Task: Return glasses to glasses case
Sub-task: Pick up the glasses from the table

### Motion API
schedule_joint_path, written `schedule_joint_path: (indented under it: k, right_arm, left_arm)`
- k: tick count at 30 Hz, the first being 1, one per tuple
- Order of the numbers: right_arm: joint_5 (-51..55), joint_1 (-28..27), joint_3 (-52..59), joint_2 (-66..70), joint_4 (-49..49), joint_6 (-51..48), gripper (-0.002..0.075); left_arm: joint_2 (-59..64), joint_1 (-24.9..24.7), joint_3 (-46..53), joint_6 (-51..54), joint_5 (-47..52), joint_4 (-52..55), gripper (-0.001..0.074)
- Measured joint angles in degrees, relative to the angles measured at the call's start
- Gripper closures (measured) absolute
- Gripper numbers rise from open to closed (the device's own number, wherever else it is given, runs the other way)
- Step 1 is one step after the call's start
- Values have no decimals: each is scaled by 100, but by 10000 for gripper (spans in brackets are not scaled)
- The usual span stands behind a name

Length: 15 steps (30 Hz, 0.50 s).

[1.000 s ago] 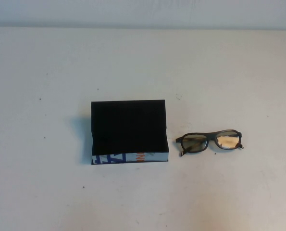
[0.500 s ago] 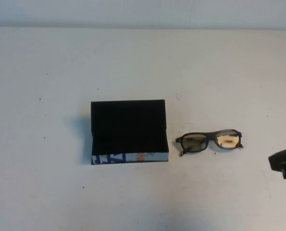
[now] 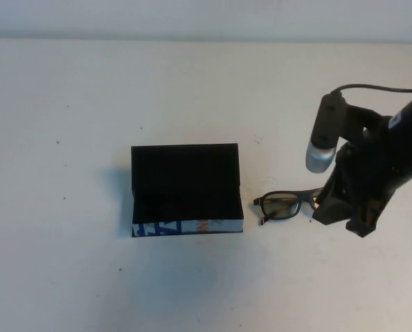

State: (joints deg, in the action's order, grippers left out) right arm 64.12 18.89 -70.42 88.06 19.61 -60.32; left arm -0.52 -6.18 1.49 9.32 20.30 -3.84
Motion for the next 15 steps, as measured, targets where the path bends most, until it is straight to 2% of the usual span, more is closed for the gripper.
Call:
schedule_joint_path:
  k: [3, 8, 15]
  right_arm:
    - [26, 10, -329, 412, -176, -457, 491]
    - [-68, 10, -771, 920, -621, -1061, 384]
    - [-167, 74, -1055, 1504, -984, -1377, 345]
  left_arm:
    - [0, 0, 0, 0, 0, 0, 736]
    - [0, 0, 0, 0, 0, 0, 736]
    - [0, 0, 0, 0, 0, 0, 736]
